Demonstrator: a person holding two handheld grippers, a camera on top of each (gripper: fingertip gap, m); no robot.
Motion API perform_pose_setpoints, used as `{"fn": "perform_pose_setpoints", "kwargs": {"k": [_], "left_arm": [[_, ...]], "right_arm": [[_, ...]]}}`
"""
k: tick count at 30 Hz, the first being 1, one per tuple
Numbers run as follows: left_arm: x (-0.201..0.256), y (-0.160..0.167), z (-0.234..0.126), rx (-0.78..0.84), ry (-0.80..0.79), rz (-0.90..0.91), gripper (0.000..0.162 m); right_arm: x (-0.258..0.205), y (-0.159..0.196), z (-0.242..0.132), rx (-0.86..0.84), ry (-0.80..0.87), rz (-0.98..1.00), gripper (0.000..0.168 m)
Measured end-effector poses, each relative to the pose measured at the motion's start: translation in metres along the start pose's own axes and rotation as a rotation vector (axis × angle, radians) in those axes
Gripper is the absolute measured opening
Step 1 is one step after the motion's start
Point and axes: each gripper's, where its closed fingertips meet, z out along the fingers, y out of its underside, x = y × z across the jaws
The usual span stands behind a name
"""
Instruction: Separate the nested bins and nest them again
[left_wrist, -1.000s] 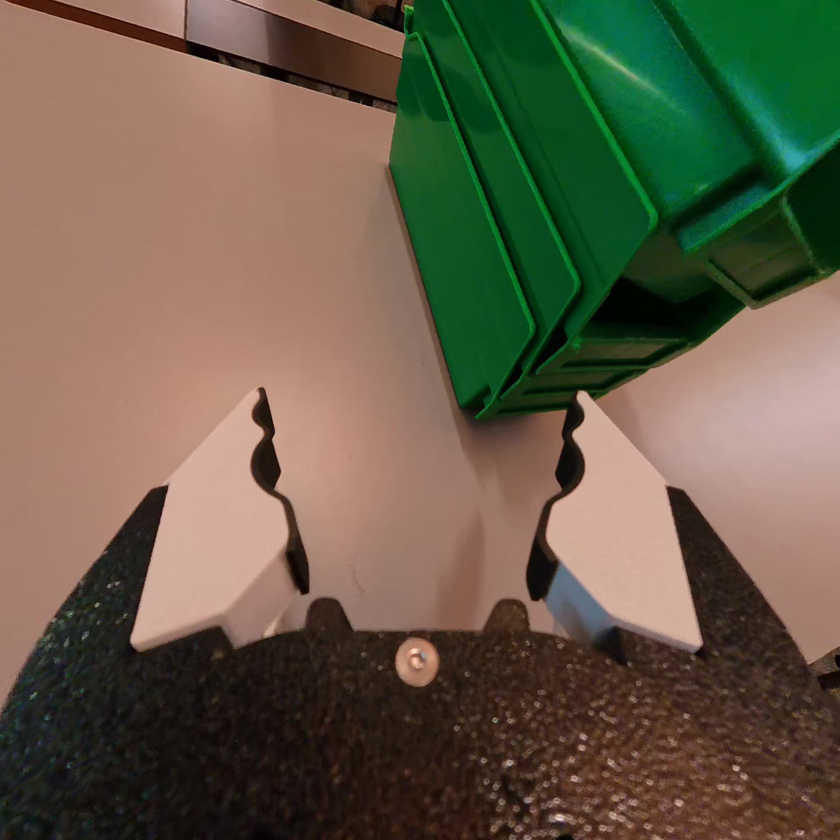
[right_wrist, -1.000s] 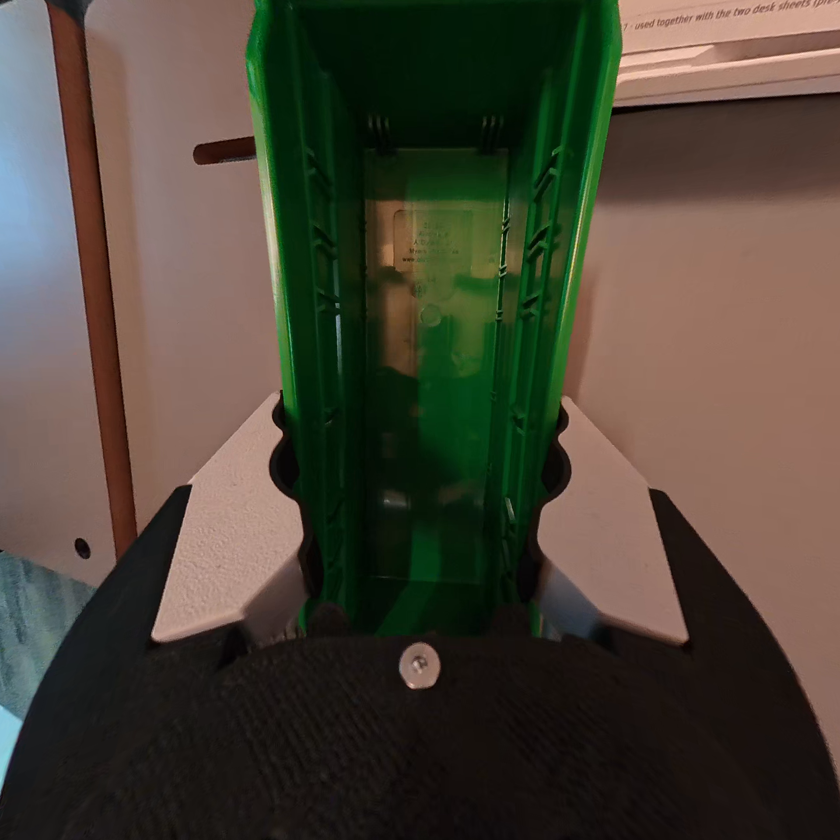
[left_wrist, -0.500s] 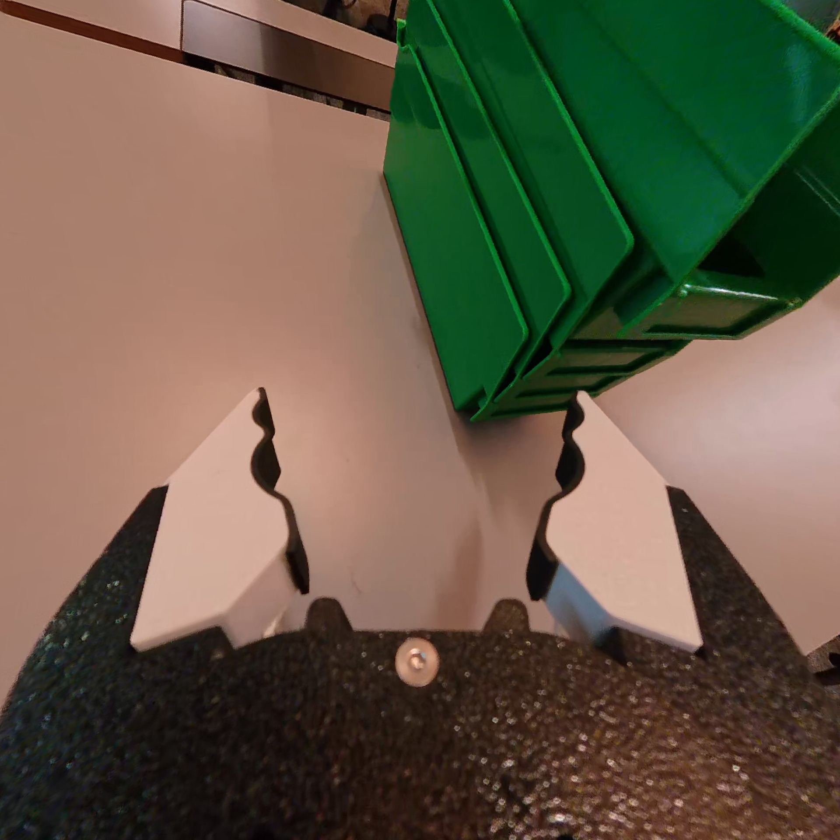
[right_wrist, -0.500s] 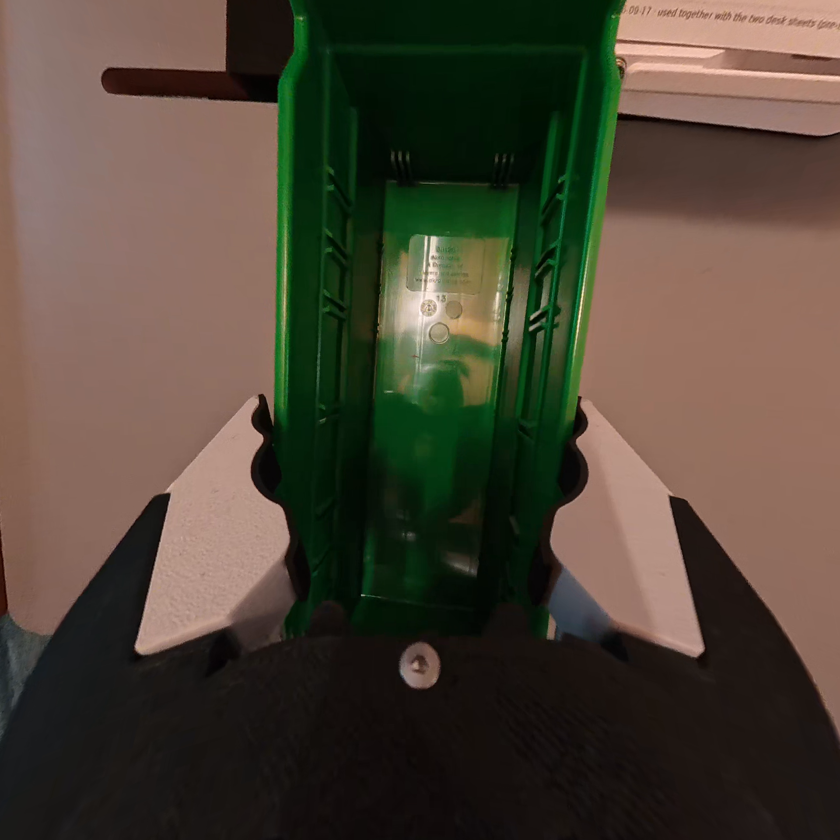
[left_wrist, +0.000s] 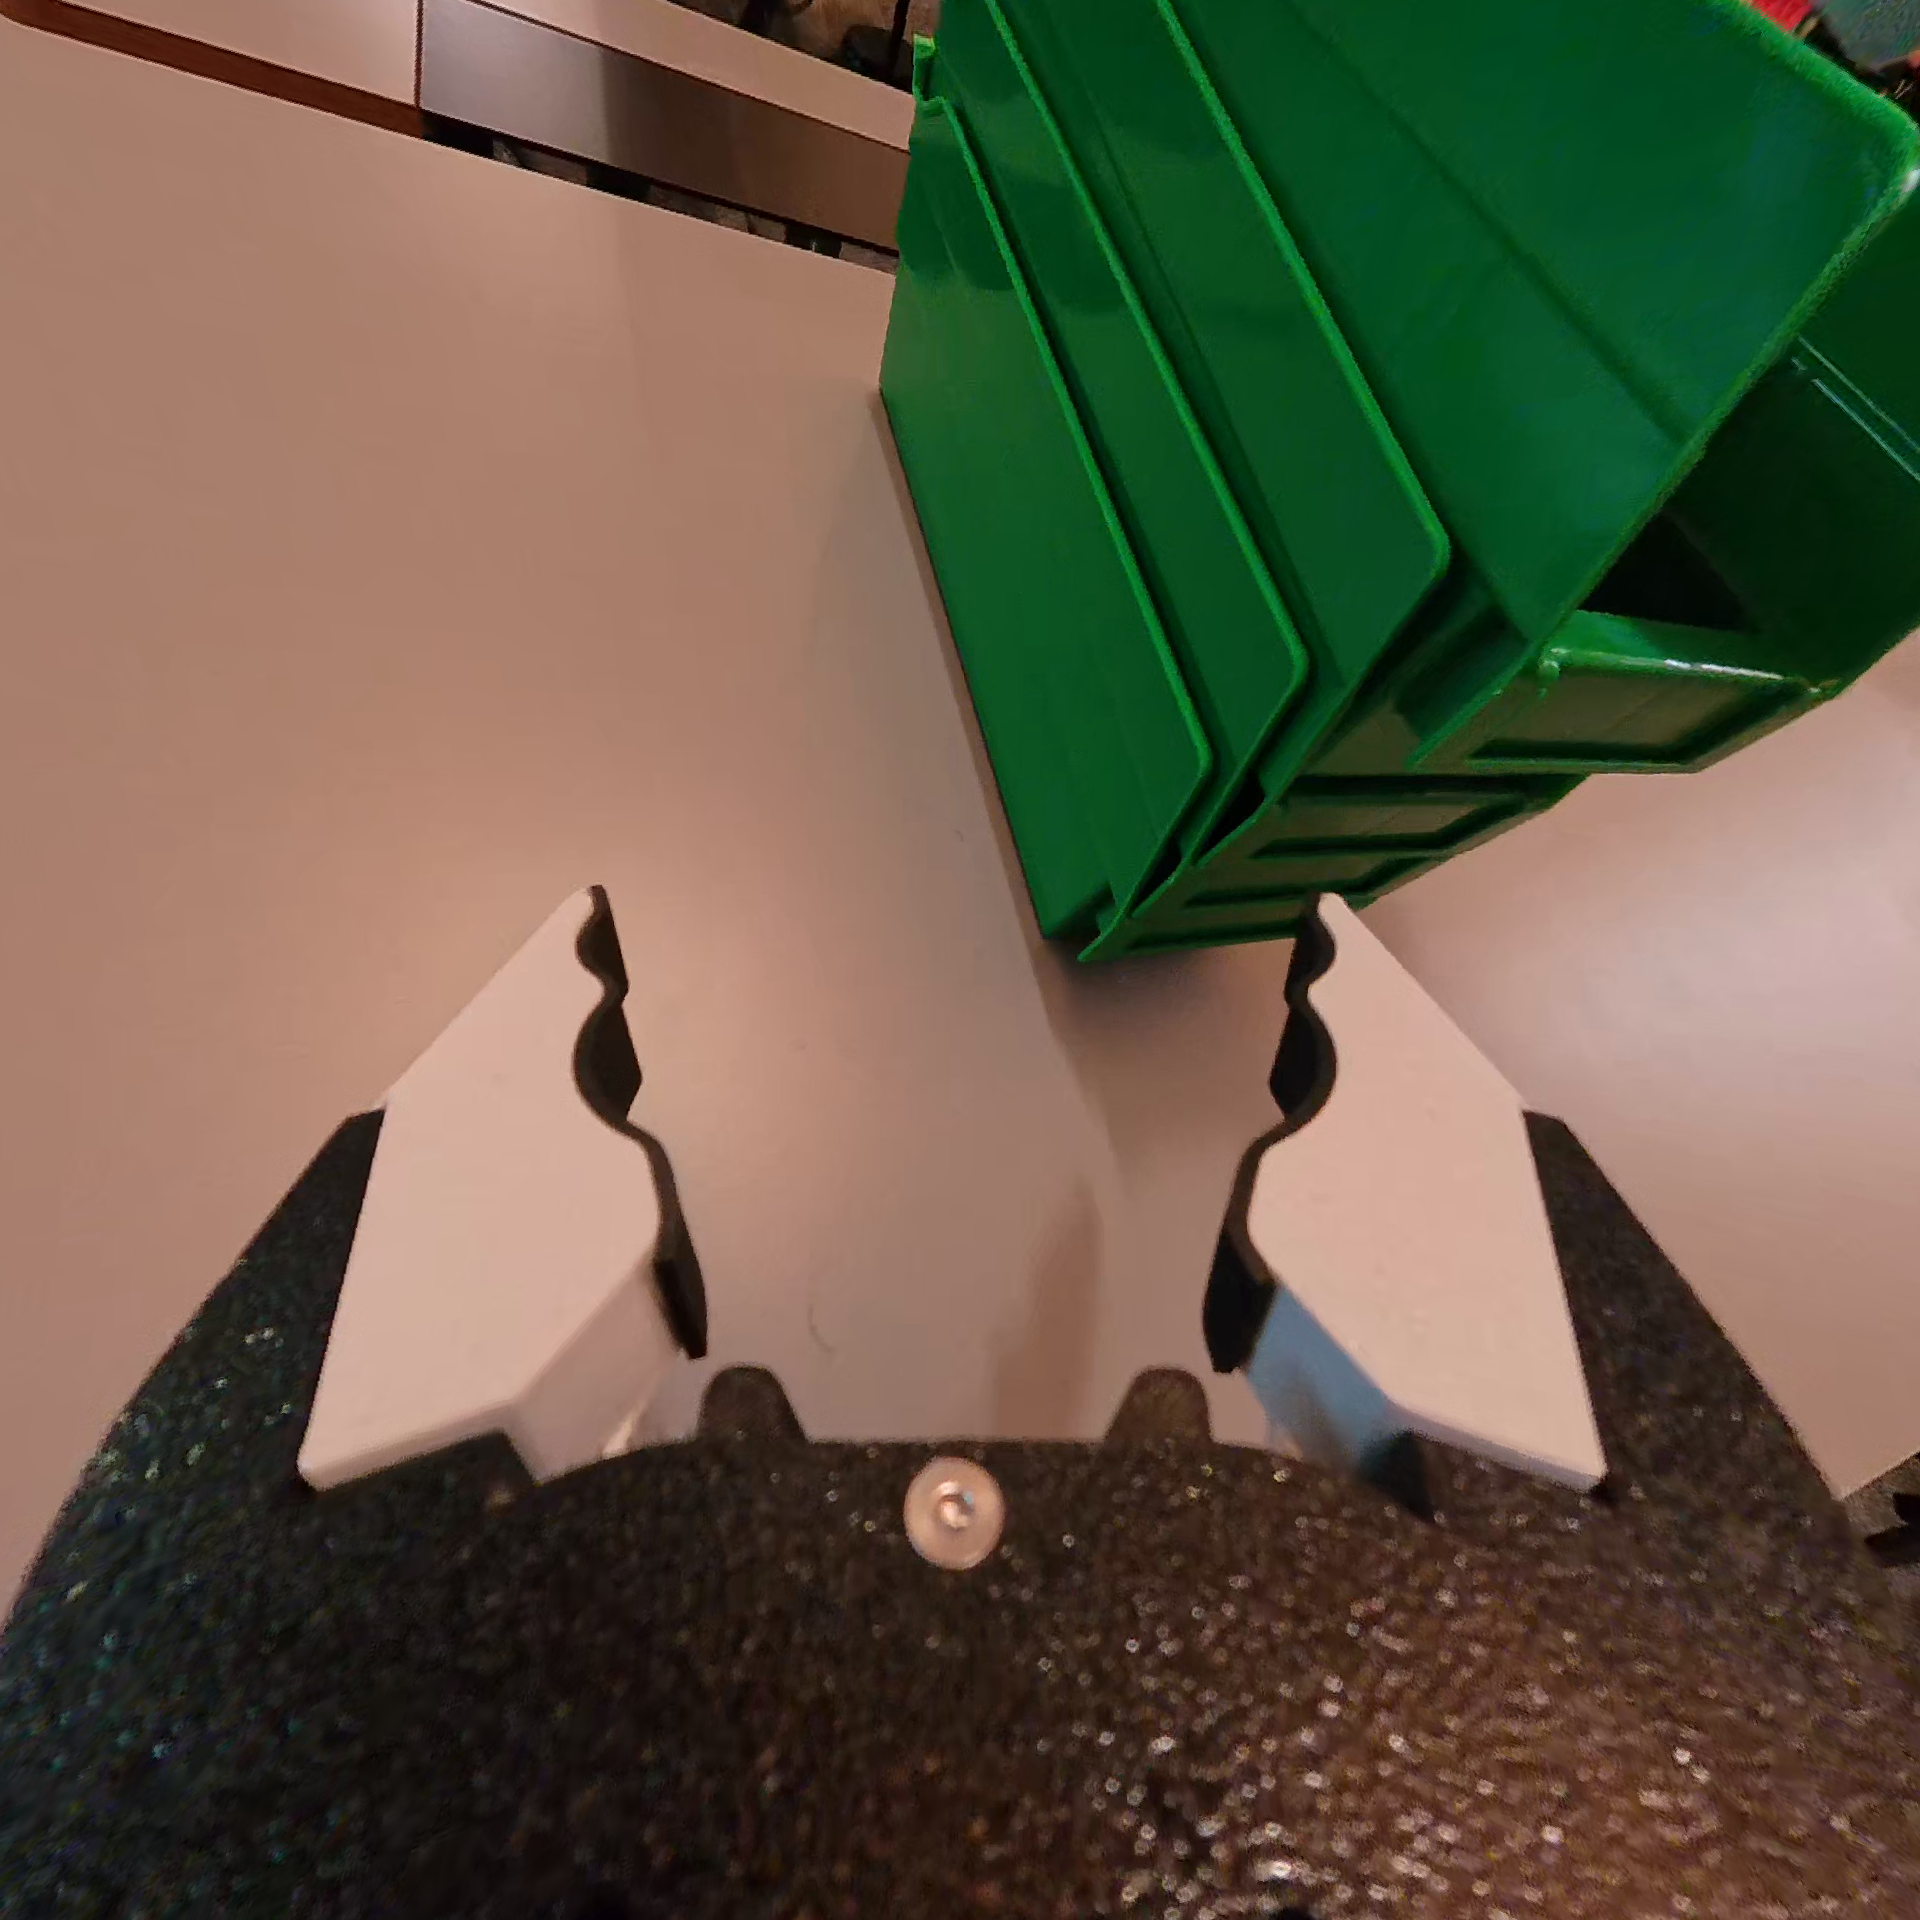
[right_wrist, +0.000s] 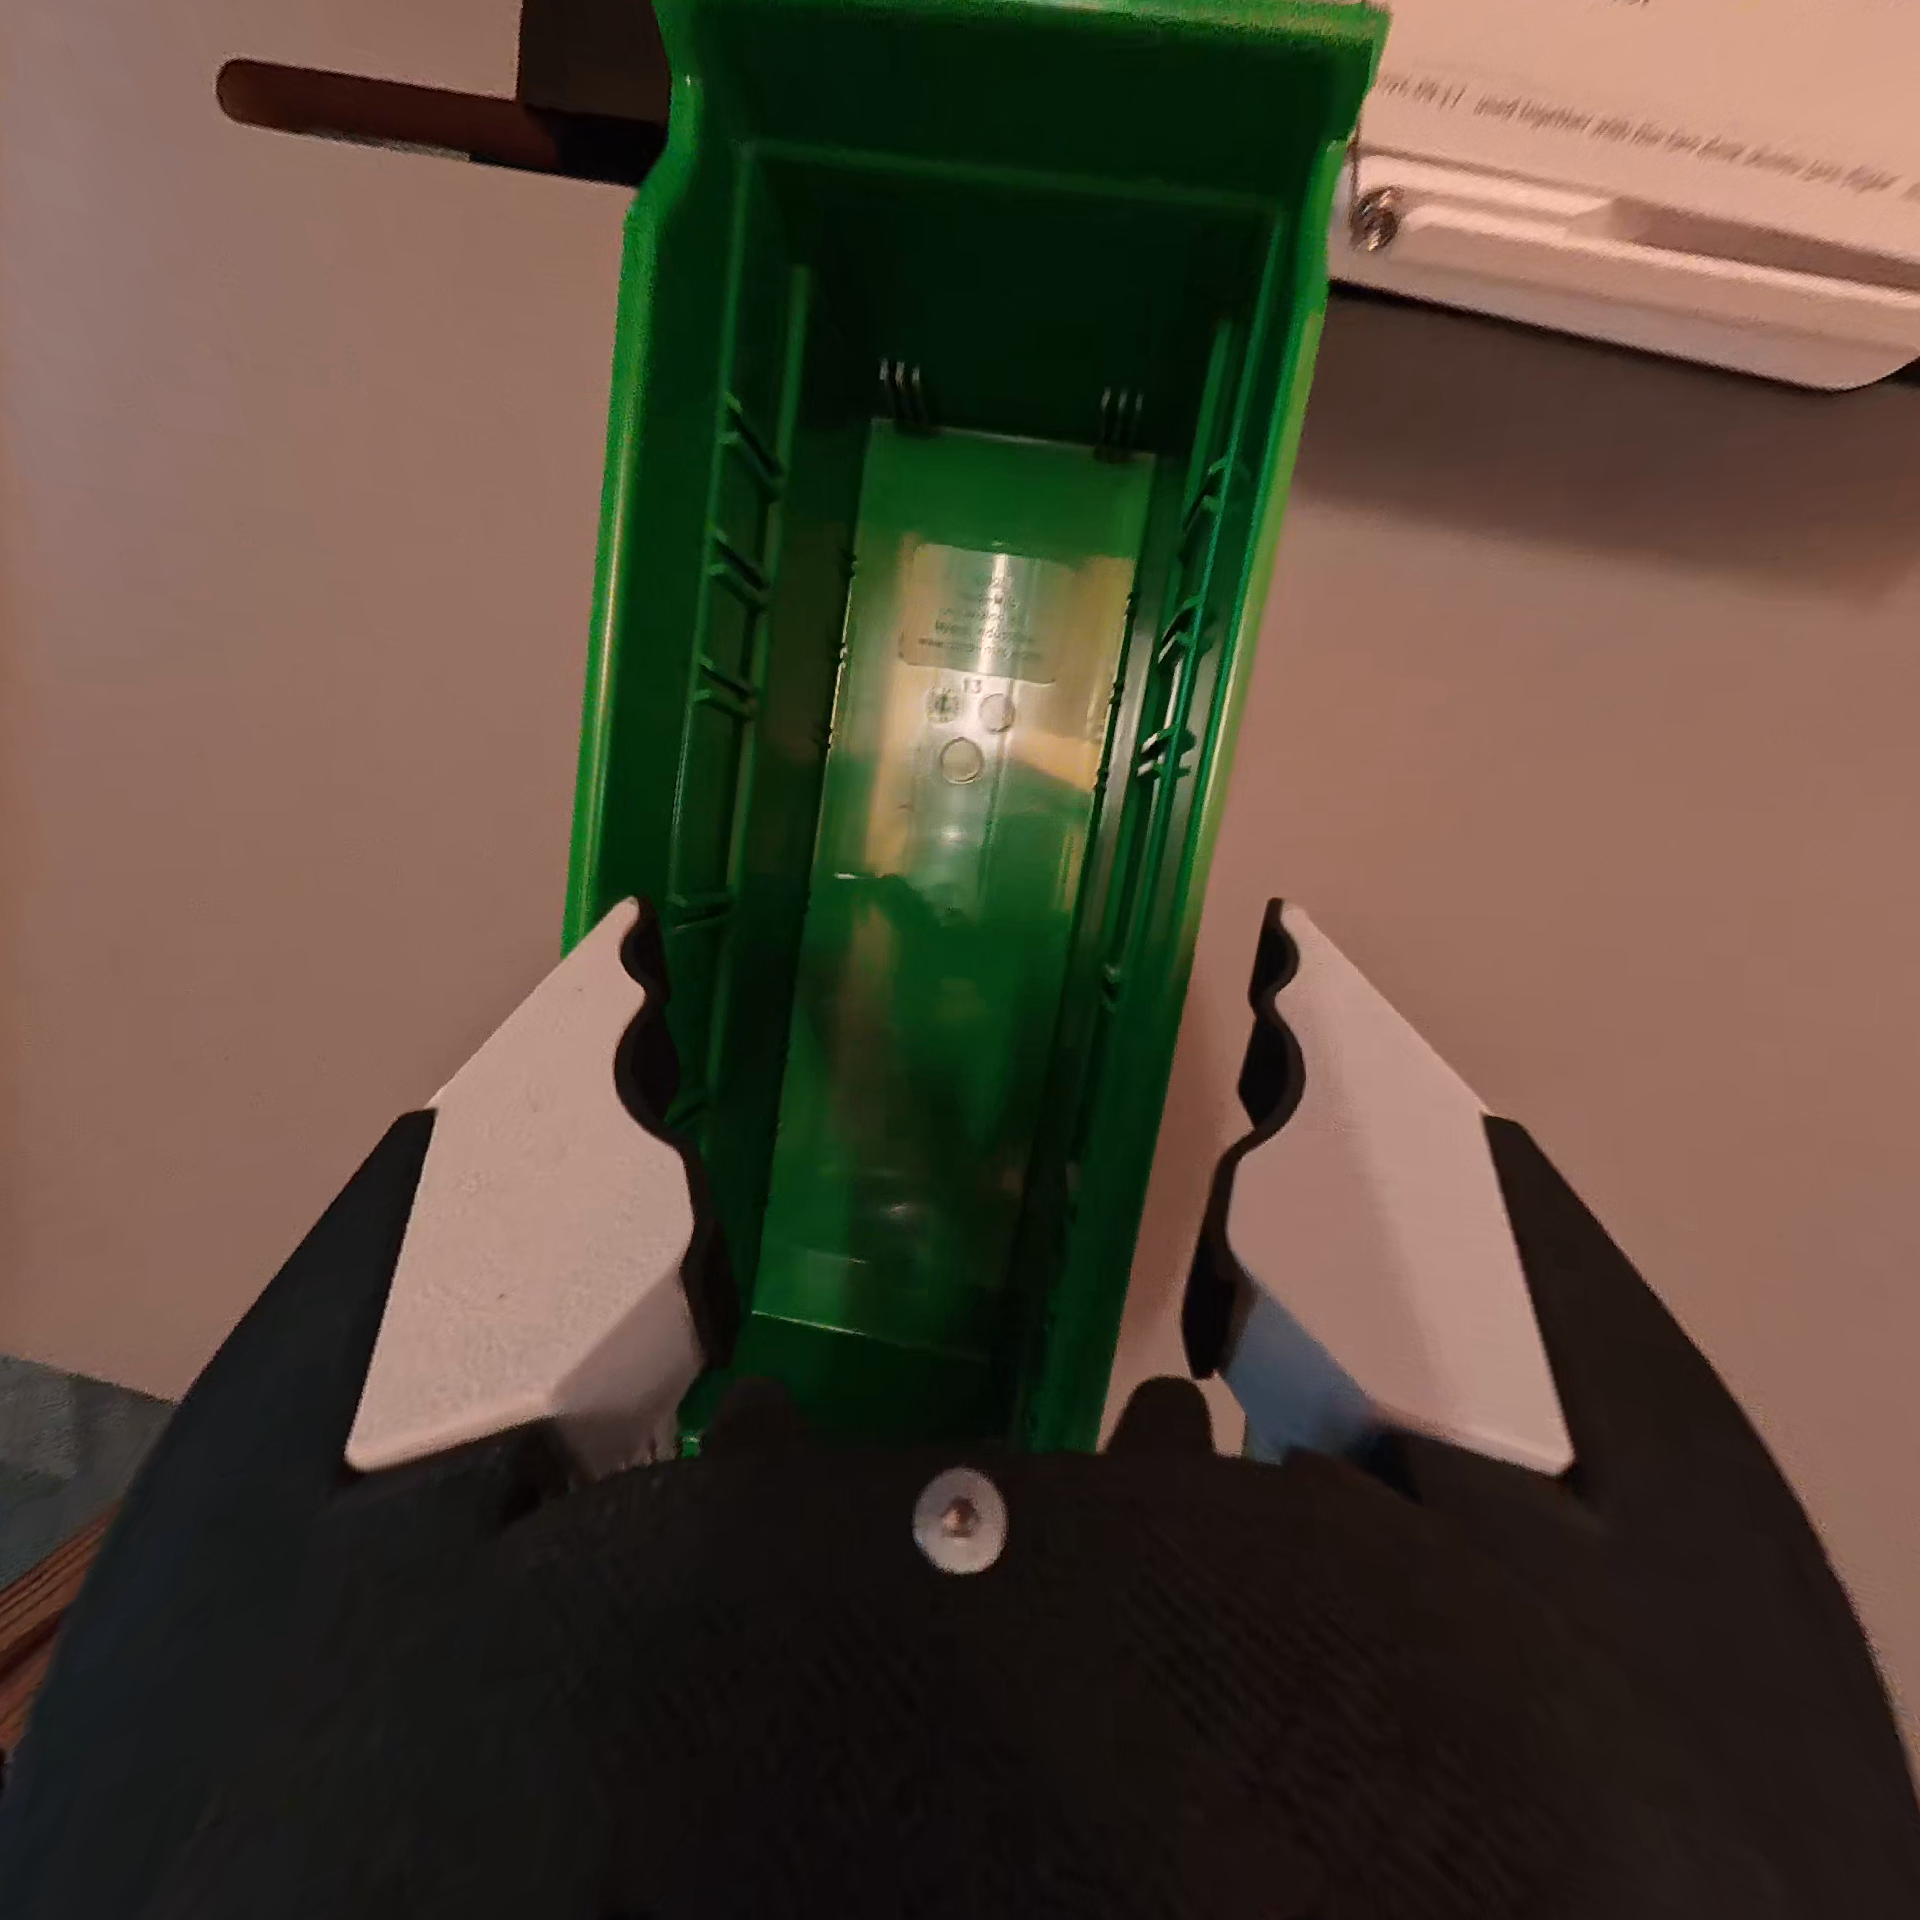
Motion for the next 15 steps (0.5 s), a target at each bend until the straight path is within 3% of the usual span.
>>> {"fn": "perform_pose_setpoints", "kwargs": {"k": [6, 13, 15], "left_arm": [[0.0, 0.001, 0.002, -0.007, 0.0, -0.001, 0.124], [-0.003, 0.002, 0.002, -0.01, 0.0, -0.011, 0.124], [-0.005, 0.002, 0.001, -0.006, -0.002, -0.014, 0.124]], "right_arm": [[-0.006, -0.002, 0.001, -0.009, -0.042, 0.024, 0.101], [-0.007, -0.008, -0.006, -0.032, -0.003, -0.014, 0.1], [-0.01, -0.018, -0.016, -0.004, -0.038, -0.003, 0.107]]}}
